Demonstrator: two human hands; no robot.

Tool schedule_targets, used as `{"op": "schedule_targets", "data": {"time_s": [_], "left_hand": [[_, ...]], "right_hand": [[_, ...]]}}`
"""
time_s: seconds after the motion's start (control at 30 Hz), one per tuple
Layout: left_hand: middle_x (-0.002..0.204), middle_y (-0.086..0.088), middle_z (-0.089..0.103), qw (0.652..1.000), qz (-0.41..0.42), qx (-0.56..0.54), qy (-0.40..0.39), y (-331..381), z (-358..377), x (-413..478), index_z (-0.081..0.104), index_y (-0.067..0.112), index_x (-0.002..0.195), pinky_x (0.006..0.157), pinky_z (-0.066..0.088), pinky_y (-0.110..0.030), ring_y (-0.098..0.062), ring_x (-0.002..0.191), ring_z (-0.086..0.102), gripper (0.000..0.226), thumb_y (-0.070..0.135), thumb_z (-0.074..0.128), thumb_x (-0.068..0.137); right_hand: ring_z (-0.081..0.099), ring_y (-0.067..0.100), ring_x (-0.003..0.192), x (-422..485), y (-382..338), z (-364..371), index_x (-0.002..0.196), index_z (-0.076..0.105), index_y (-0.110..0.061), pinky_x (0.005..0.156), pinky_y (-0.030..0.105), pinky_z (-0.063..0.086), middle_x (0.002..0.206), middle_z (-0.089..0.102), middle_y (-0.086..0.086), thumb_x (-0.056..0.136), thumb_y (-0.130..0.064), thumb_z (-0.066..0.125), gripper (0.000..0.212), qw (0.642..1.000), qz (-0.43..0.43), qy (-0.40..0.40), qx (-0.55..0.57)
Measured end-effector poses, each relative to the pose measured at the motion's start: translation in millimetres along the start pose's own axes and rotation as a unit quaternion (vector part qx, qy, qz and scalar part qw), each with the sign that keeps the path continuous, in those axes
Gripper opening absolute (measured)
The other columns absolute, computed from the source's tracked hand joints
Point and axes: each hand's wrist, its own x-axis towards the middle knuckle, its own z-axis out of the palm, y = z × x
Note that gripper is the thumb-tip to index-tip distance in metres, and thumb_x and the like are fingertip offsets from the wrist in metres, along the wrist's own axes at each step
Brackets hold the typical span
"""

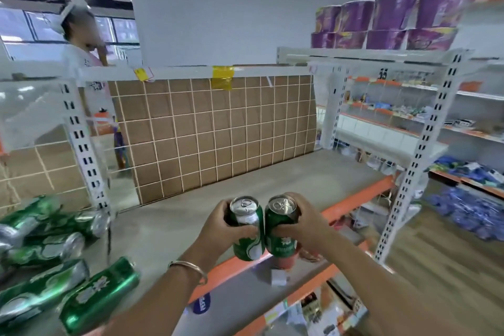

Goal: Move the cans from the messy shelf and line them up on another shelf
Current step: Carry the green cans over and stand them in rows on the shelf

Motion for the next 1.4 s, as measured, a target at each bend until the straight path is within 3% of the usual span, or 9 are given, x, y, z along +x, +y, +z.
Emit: {"op": "schedule_targets", "data": {"time_s": [0.07, 0.13, 0.3, 0.4, 0.57, 0.8, 1.03, 1.17, 1.4], "left_hand": [[0.101, -0.004, 0.065, 1.0, -0.005, -0.011, 0.0, 1, 14, 10, 0.053, 0.011, 0.112, 0.065, 0.05, -0.016, -0.013, 0.086, 0.061, 0.056, -0.009, 0.077, 0.065], [0.1, -0.004, 0.064, 1.0, -0.005, -0.012, 0.0, 2, 27, 21, 0.052, 0.011, 0.111, 0.061, 0.05, -0.013, -0.015, 0.087, 0.061, 0.058, -0.011, 0.077, 0.064], [0.106, -0.005, 0.066, 1.0, -0.007, 0.008, -0.002, 6, 48, 63, 0.054, 0.012, 0.114, 0.073, 0.051, -0.026, -0.022, 0.096, 0.063, 0.084, 0.019, 0.084, 0.036], [0.104, -0.004, 0.069, 1.0, 0.002, 0.027, -0.016, 9, 60, 94, 0.058, 0.017, 0.111, 0.076, 0.051, -0.028, -0.023, 0.098, 0.065, 0.082, 0.027, 0.083, 0.034], [0.1, 0.003, 0.07, 0.997, 0.024, 0.072, -0.03, 13, 81, 155, 0.058, 0.03, 0.101, 0.082, 0.052, -0.028, -0.015, 0.095, 0.065, 0.058, 0.009, 0.085, 0.054], [0.1, 0.001, 0.073, 0.999, 0.019, 0.024, -0.042, 12, 97, 242, 0.063, 0.024, 0.107, 0.08, 0.052, -0.026, -0.015, 0.095, 0.068, 0.059, 0.005, 0.083, 0.055], [0.096, 0.003, 0.074, 1.0, -0.01, 0.028, -0.002, -6, 108, 292, 0.066, 0.027, 0.099, 0.078, 0.054, -0.023, -0.015, 0.092, 0.068, 0.052, -0.004, 0.082, 0.06], [0.098, -0.003, 0.073, 0.998, -0.037, 0.026, 0.038, -14, 116, 313, 0.066, 0.025, 0.096, 0.082, 0.054, -0.028, -0.021, 0.095, 0.067, 0.049, -0.005, 0.081, 0.06], [0.102, -0.004, 0.072, 0.995, -0.056, 0.028, 0.079, -11, 140, 367, 0.064, 0.017, 0.109, 0.08, 0.051, -0.028, -0.022, 0.098, 0.066, 0.055, 0.001, 0.083, 0.06]], "right_hand": [[0.062, 0.003, 0.089, 6, 8, -16, 0.103, 0.051, -0.033, 0.069, 0.015, 0.049, 0.1, 0.065, -0.007, 0.062, -0.007, 0.082, 0.058, 1.0, 0.003, -0.01, 0.014], [0.06, 0.0, 0.086, 14, 17, -30, 0.104, 0.051, -0.033, 0.065, 0.011, 0.045, 0.098, 0.064, -0.008, 0.062, -0.005, 0.082, 0.059, 1.0, 0.008, -0.013, 0.016], [0.062, 0.016, 0.098, 47, 42, -63, 0.112, 0.052, -0.031, 0.087, 0.035, 0.053, 0.106, 0.065, -0.002, 0.06, -0.013, 0.083, 0.063, 0.999, 0.032, -0.016, 0.0], [0.061, 0.018, 0.1, 74, 56, -81, 0.113, 0.052, -0.028, 0.086, 0.033, 0.051, 0.107, 0.064, -0.001, 0.061, -0.011, 0.083, 0.063, 0.999, 0.034, -0.011, -0.002], [0.062, 0.017, 0.096, 135, 77, -109, 0.111, 0.053, -0.025, 0.08, 0.03, 0.051, 0.103, 0.064, -0.002, 0.059, -0.01, 0.084, 0.062, 0.999, 0.038, -0.018, 0.0], [0.059, 0.018, 0.096, 220, 95, -146, 0.107, 0.048, -0.03, 0.078, 0.027, 0.047, 0.098, 0.061, -0.008, 0.061, -0.006, 0.083, 0.063, 0.999, 0.041, -0.019, -0.007], [0.06, 0.016, 0.091, 281, 116, -158, 0.111, 0.052, -0.021, 0.069, 0.024, 0.047, 0.102, 0.064, 0.001, 0.06, -0.004, 0.083, 0.063, 0.998, 0.053, -0.022, -0.01], [0.06, 0.019, 0.095, 310, 126, -162, 0.118, 0.05, -0.02, 0.08, 0.031, 0.05, 0.104, 0.064, 0.001, 0.059, -0.004, 0.083, 0.069, 0.997, 0.058, -0.056, -0.008], [0.058, 0.016, 0.093, 361, 146, -199, 0.111, 0.048, -0.022, 0.071, 0.022, 0.046, 0.104, 0.061, 0.002, 0.065, 0.002, 0.079, 0.061, 0.992, 0.049, -0.113, -0.025]]}}
